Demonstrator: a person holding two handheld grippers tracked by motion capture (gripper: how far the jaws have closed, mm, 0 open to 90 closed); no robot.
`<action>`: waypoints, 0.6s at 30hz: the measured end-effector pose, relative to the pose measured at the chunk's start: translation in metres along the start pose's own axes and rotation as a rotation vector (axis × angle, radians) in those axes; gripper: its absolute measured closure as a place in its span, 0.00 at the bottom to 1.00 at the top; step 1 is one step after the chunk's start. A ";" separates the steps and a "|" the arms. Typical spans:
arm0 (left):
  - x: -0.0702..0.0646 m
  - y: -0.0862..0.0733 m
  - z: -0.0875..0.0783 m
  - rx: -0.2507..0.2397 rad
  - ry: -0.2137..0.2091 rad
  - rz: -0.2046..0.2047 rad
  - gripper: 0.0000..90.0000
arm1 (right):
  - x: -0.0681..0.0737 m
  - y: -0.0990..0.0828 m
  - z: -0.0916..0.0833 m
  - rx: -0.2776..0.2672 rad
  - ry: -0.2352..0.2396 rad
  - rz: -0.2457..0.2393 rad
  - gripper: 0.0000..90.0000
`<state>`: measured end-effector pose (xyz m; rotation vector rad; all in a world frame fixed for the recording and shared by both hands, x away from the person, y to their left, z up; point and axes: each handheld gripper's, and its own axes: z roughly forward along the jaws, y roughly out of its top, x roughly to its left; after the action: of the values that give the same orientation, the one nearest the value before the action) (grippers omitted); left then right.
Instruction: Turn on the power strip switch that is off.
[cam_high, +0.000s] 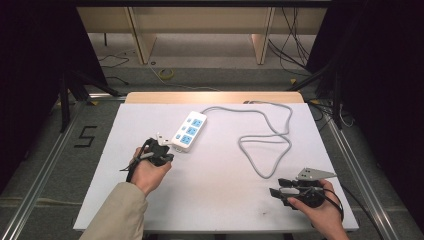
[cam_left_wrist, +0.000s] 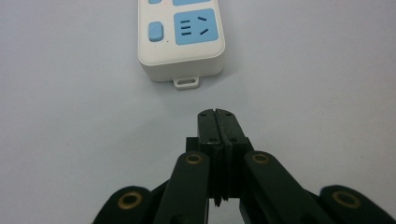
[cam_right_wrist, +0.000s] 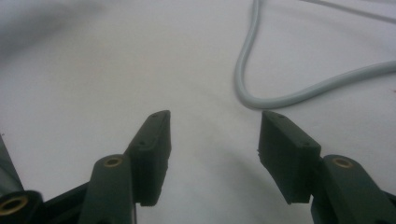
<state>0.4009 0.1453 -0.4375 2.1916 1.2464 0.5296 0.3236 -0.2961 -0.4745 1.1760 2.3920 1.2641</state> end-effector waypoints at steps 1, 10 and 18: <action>0.000 0.001 0.001 -0.003 0.000 -0.001 1.00 | 0.000 0.000 0.000 0.000 0.000 0.001 0.50; 0.001 0.006 0.005 -0.003 0.006 -0.005 1.00 | 0.000 0.000 0.000 -0.001 0.002 -0.002 0.50; 0.003 0.009 0.007 -0.004 0.006 -0.014 1.00 | 0.000 0.000 0.000 0.000 0.003 -0.001 0.50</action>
<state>0.4127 0.1418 -0.4369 2.1779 1.2615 0.5336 0.3235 -0.2960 -0.4745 1.1741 2.3949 1.2668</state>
